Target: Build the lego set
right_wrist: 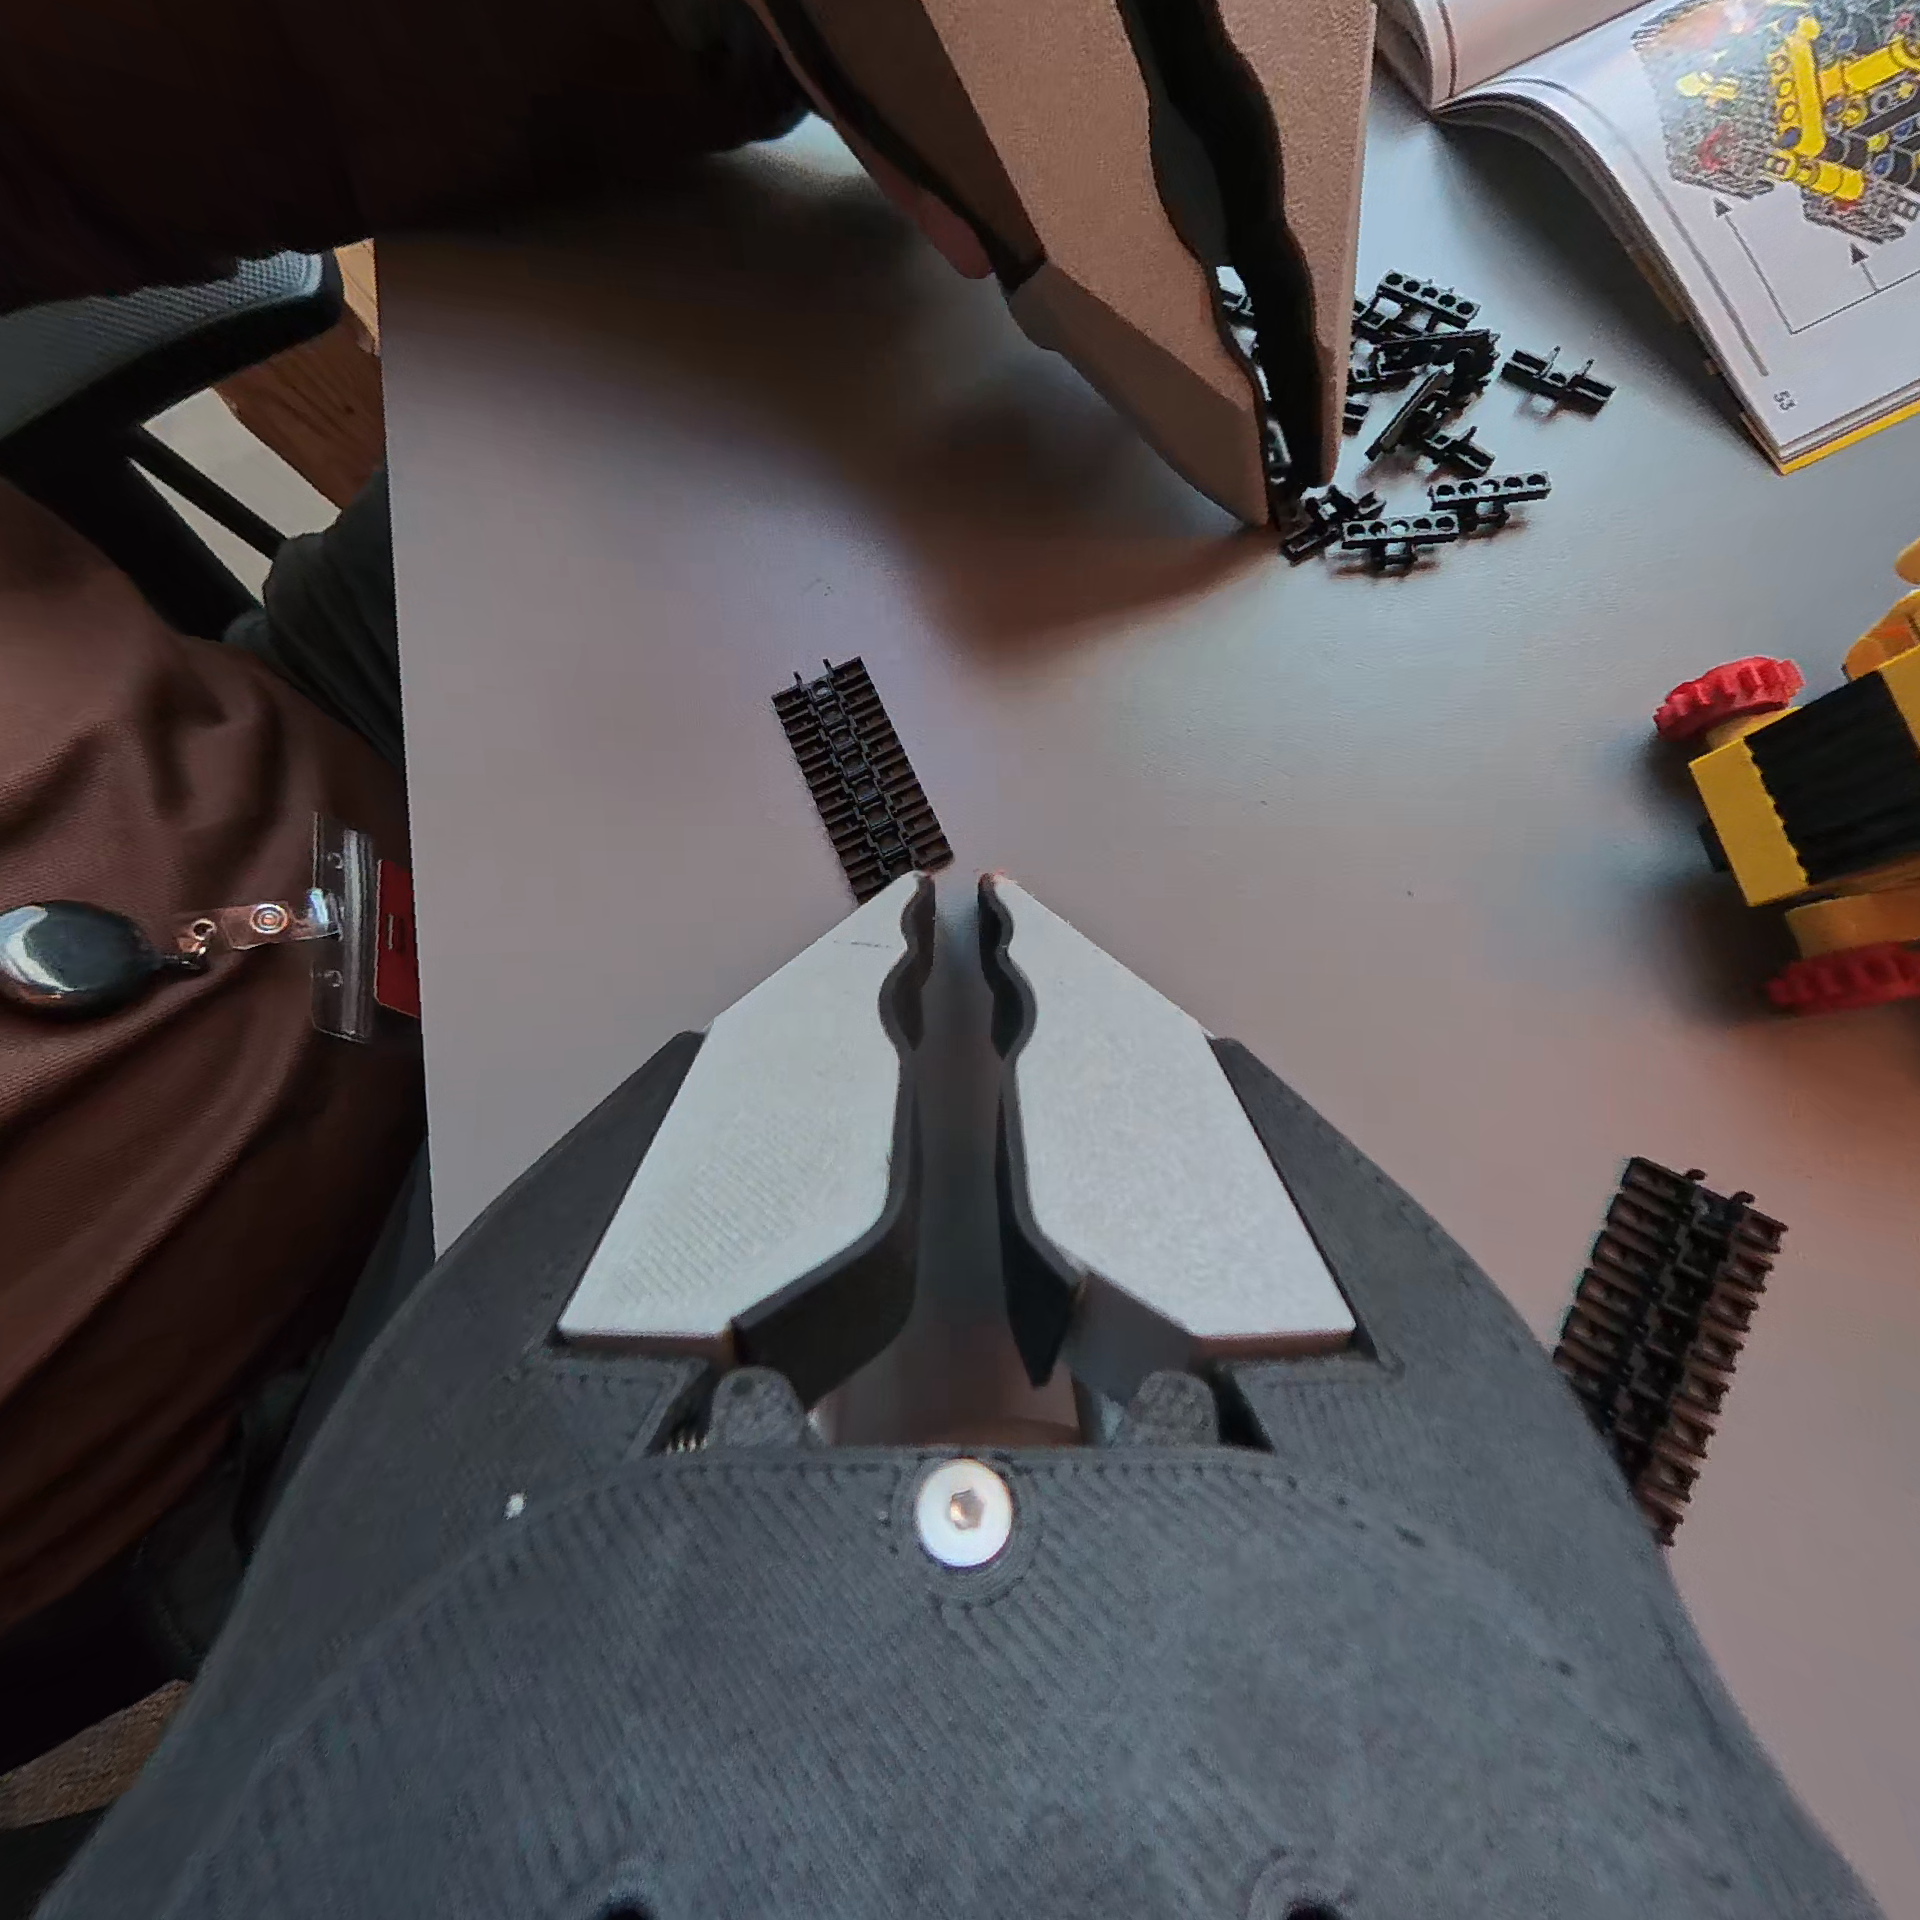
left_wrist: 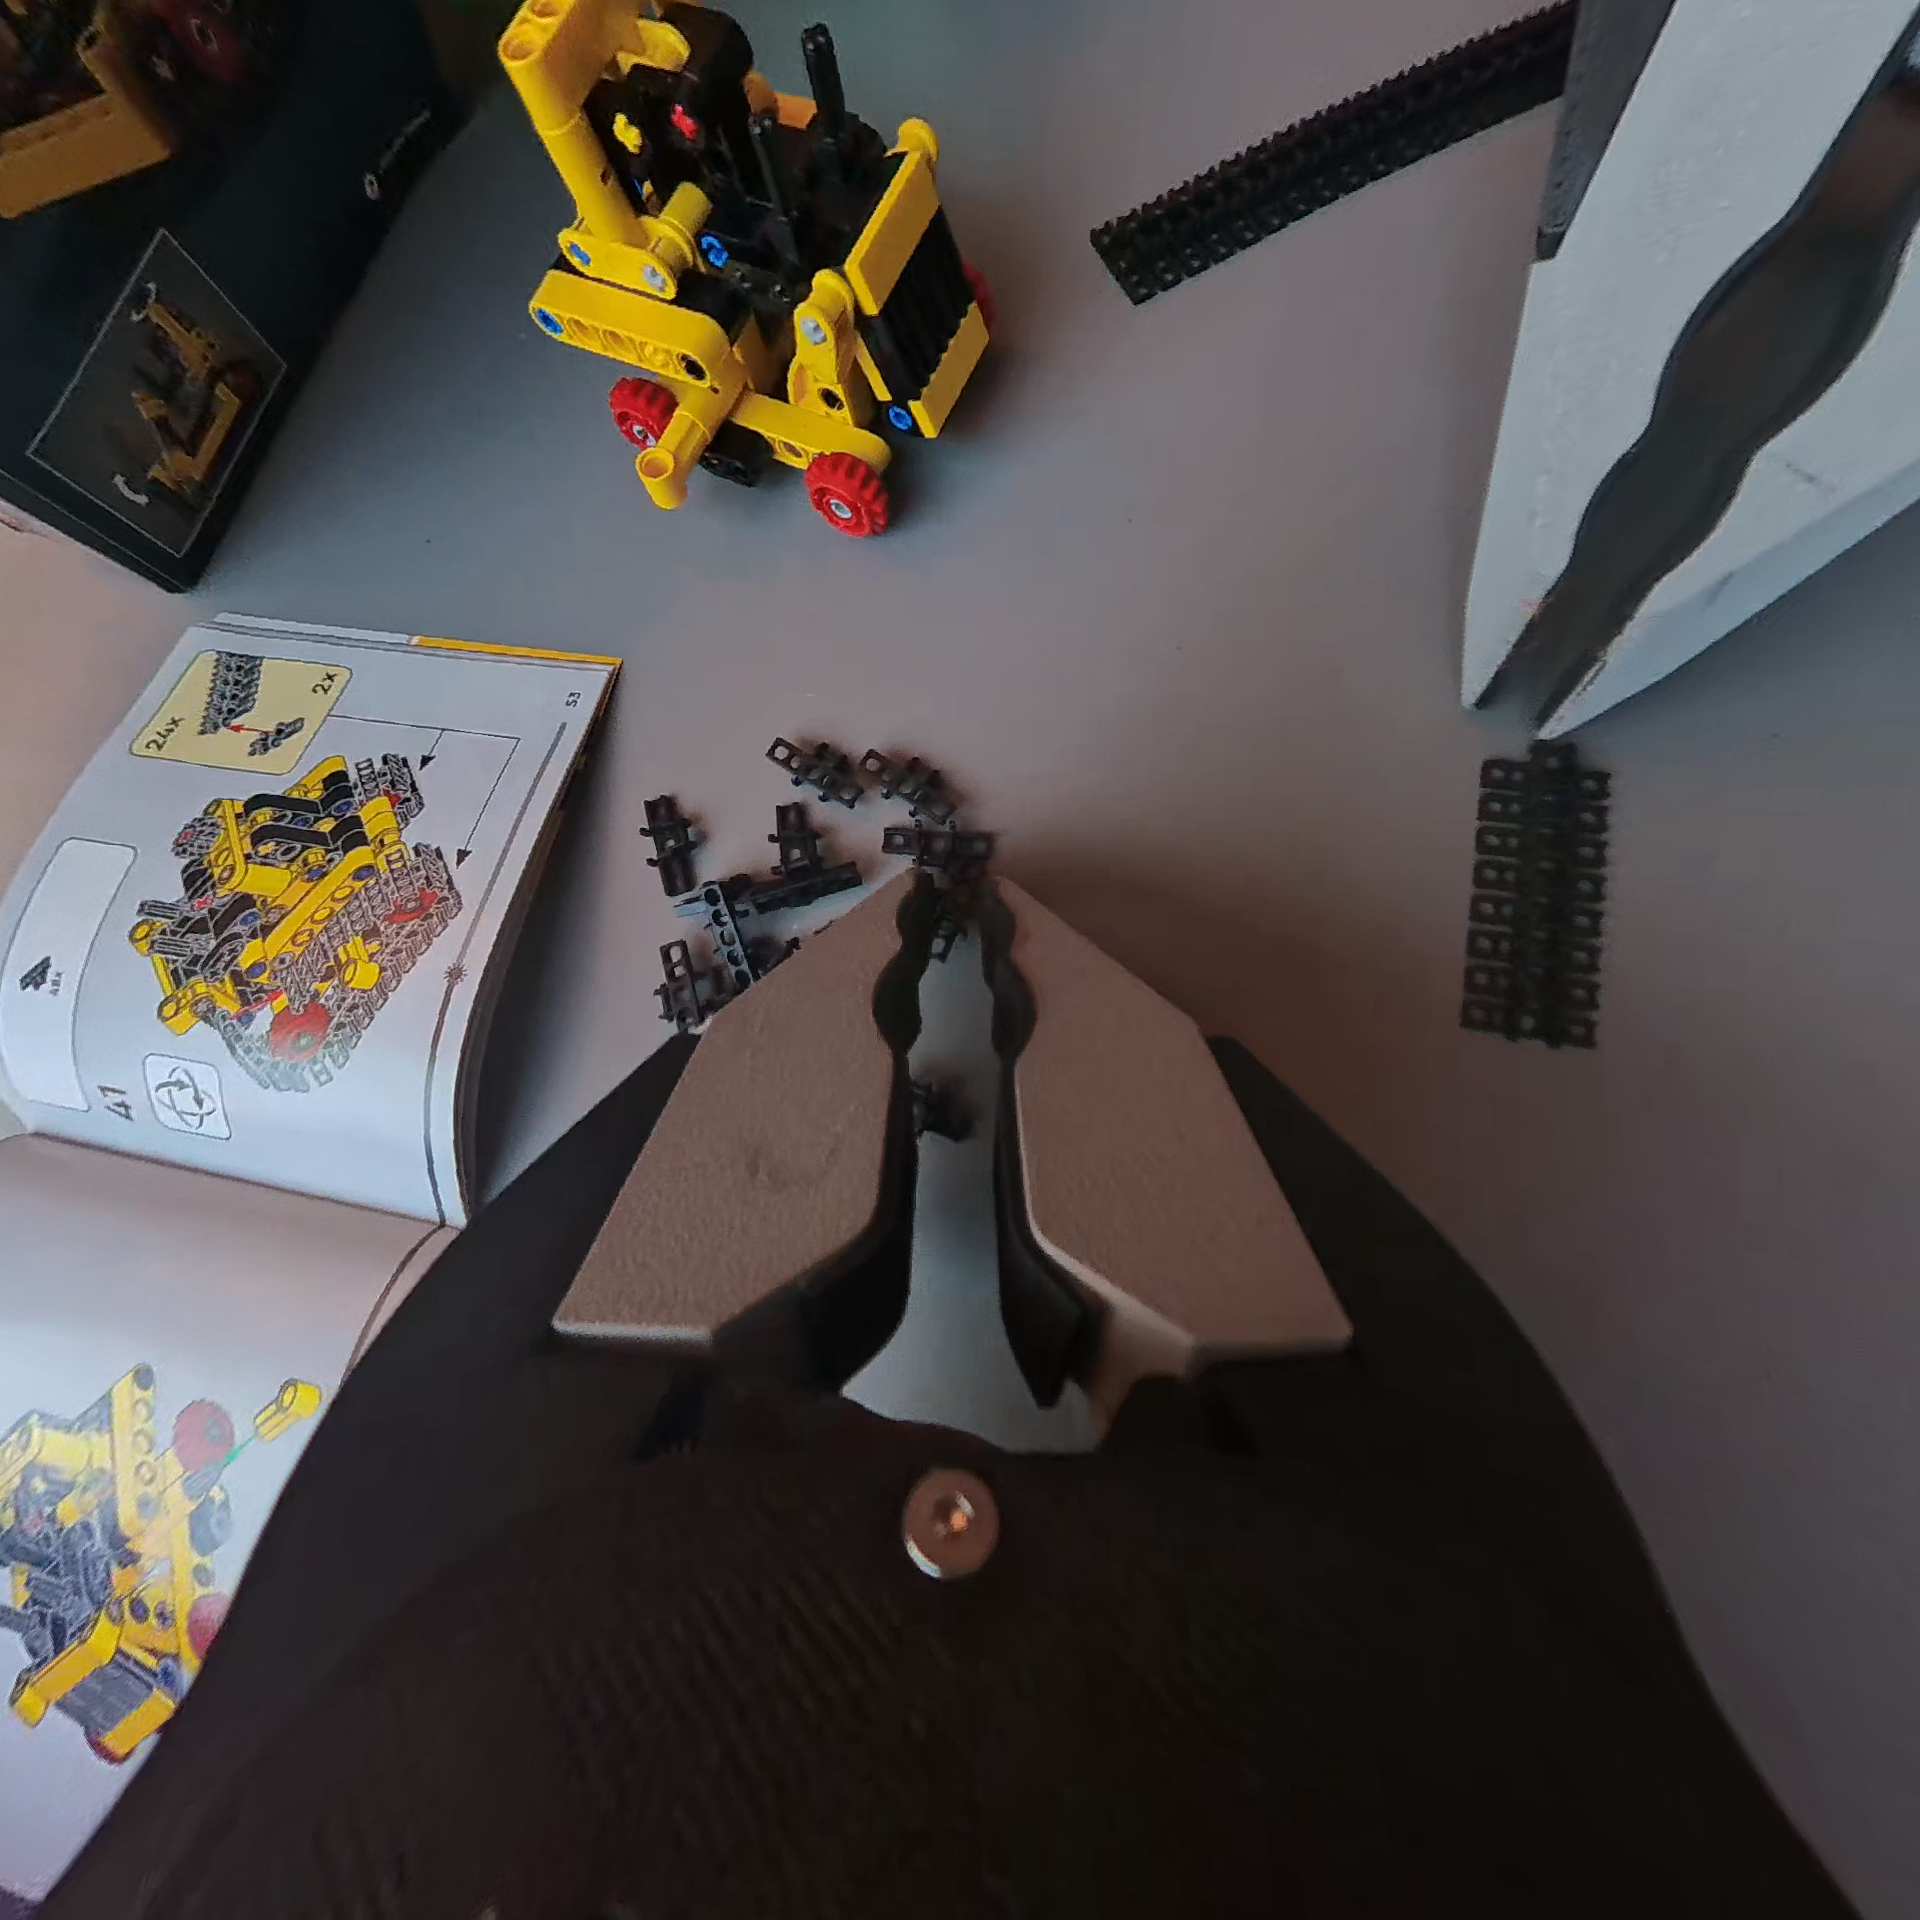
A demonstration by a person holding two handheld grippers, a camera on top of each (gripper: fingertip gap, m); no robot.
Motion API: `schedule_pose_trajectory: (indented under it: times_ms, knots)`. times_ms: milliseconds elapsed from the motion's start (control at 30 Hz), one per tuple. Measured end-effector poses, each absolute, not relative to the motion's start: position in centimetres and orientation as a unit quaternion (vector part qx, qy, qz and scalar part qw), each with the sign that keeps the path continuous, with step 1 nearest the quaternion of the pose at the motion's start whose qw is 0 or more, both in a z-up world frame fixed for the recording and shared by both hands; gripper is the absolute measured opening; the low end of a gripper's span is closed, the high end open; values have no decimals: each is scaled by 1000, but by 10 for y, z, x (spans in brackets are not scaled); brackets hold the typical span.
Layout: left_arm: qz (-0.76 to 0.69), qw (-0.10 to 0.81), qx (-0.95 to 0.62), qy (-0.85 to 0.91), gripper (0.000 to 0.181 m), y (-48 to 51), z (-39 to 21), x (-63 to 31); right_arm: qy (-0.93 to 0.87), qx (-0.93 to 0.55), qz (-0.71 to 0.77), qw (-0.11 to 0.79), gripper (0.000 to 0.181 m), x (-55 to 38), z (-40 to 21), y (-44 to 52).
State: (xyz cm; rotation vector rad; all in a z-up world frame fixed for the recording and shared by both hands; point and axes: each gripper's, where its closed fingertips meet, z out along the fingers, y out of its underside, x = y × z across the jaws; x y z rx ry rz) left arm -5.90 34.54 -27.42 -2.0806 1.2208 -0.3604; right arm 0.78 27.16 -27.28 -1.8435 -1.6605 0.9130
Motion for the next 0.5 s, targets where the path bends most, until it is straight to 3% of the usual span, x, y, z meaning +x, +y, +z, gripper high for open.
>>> schedule_pose_trajectory:
  times_ms: [200,500]
  knots:
    - [-206,363,-786,456,4,330,-263,-52,-612,-669,340,250,5,7,-271,270]
    - [-203,466,-667,544,4,298,-231,-4,-528,-653,420,344,0,3,-229,293]
